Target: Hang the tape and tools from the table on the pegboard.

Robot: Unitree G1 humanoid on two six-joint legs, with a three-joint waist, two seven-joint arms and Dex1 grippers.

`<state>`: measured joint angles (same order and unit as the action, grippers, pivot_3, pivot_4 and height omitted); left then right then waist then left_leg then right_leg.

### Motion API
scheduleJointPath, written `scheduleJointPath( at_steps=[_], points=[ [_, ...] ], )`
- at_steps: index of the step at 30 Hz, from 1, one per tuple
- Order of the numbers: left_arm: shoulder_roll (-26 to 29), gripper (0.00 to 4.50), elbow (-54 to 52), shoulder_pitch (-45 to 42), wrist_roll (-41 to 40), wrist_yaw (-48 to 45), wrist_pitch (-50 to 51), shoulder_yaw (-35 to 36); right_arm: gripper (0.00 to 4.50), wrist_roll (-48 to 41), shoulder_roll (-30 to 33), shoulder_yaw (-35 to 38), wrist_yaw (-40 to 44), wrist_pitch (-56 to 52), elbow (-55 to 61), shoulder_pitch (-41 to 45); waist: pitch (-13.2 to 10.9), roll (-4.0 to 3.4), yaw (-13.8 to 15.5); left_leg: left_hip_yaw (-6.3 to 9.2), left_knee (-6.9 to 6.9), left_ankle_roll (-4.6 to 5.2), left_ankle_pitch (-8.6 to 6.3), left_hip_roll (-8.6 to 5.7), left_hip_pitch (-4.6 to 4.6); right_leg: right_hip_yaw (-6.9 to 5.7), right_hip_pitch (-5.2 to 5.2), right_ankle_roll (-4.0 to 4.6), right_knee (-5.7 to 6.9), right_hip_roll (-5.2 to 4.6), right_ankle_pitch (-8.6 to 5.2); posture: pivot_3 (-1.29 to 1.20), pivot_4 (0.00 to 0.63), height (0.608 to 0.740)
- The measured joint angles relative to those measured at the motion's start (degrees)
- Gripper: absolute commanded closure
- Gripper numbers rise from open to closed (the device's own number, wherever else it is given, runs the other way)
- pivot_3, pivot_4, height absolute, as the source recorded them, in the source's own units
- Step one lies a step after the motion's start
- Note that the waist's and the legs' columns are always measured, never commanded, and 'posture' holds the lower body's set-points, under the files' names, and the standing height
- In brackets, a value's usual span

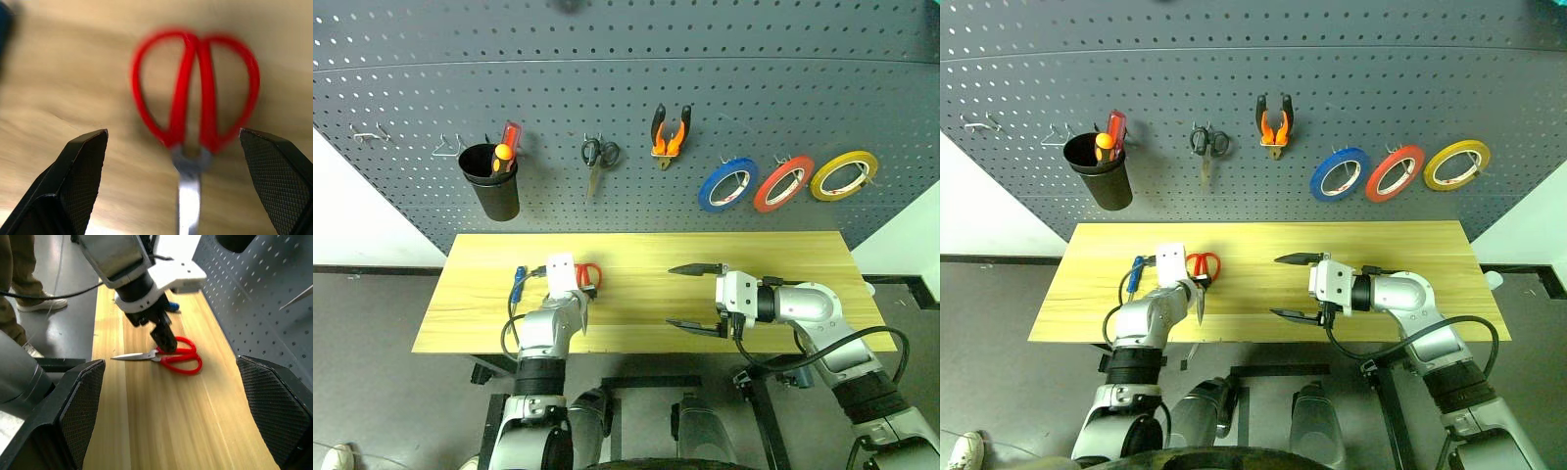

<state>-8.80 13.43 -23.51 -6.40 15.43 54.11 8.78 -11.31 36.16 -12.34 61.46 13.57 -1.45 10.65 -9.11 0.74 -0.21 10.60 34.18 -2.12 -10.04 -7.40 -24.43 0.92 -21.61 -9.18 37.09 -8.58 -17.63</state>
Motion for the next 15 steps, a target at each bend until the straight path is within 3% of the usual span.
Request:
scheduleJointPath(
  at_steps=[15],
  points=[
    [-1.3, 0.02, 10.7, -7.5, 0.7, 4.8, 6.9, 4.6, 0.0, 2.5, 0.5, -0.5, 1.7, 0.8, -5.9, -2.8, 0.0, 0.0, -0.6, -0.1, 0.16, -0.02, 0.01, 0.01, 0.06, 0.02, 0.13, -0.11, 0.03, 0.0, 0.08, -0.07, 0.099, 0.728]
  ],
)
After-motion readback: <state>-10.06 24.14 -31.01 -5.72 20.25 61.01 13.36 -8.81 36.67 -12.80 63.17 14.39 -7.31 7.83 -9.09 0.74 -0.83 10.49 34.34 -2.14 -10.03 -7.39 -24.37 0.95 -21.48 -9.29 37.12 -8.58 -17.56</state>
